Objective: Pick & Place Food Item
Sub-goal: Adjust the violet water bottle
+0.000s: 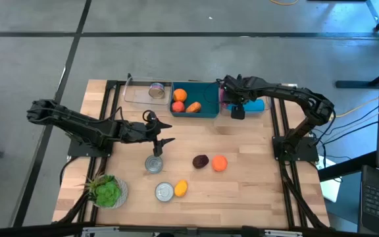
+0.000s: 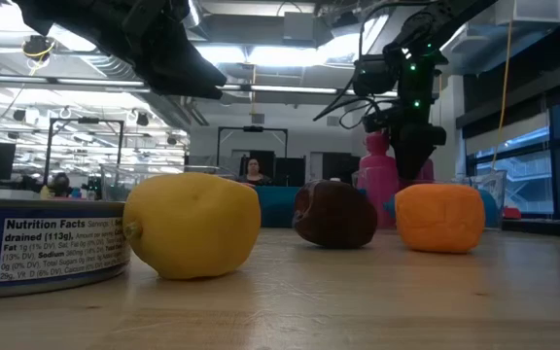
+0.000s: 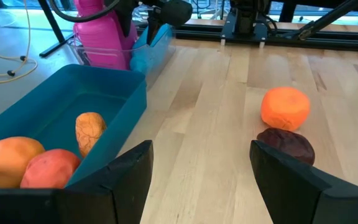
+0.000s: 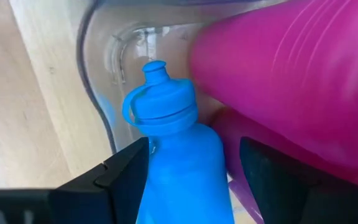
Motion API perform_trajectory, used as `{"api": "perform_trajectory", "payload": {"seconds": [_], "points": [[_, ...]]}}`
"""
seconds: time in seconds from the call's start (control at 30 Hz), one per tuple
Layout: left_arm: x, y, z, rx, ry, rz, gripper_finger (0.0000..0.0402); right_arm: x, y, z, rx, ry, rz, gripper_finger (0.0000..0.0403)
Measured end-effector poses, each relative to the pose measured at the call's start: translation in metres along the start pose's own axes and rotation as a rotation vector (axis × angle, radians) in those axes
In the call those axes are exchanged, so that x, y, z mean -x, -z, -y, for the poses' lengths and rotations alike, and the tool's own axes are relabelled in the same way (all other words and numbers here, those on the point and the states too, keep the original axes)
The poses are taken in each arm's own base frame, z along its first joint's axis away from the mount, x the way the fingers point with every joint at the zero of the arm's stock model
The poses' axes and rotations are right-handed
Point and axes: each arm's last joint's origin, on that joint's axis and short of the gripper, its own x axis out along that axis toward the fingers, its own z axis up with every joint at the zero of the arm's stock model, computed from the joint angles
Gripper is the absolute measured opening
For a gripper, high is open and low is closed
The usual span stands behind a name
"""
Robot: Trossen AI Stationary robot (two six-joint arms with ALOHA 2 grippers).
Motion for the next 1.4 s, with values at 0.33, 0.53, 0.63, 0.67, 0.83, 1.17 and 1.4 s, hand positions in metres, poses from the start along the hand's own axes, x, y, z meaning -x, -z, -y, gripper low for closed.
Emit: {"api": "perform_trajectory", "payload": {"seconds": [0.33, 0.53, 0.63, 0.67, 0.83, 1.17, 1.4], "points": [[0.0, 0.0, 0.0, -0.005, -0.001, 0.0, 0.026, 0.037, 0.017, -0.002, -0.069, -0.005, 0.129, 0.0249], [0.0, 0.0, 0.0, -0.004, -0.004, 0.004, 0.026, 0.088, 0.043, -0.001, -0.134, 0.097, 0.311, 0.0249], [0.0, 0.0, 0.0, -0.004, -0.004, 0.004, 0.026, 0.111, 0.058, -0.003, -0.172, 0.134, 0.397, 0.025], [0.0, 0.0, 0.0, -0.003, -0.005, 0.005, 0.026, 0.117, 0.063, -0.004, -0.18, 0.144, 0.421, 0.025], [0.0, 0.0, 0.0, -0.004, -0.006, 0.005, 0.026, 0.138, 0.082, -0.008, -0.231, 0.178, 0.505, 0.025], [0.0, 0.0, 0.0, -0.004, -0.006, 0.005, 0.026, 0.132, 0.096, -0.013, -0.372, 0.124, 0.426, 0.0249], [0.0, 0.0, 0.0, -0.004, 0.001, 0.005, 0.026, 0.106, 0.097, -0.019, -0.373, 0.108, 0.366, 0.0249]]}}
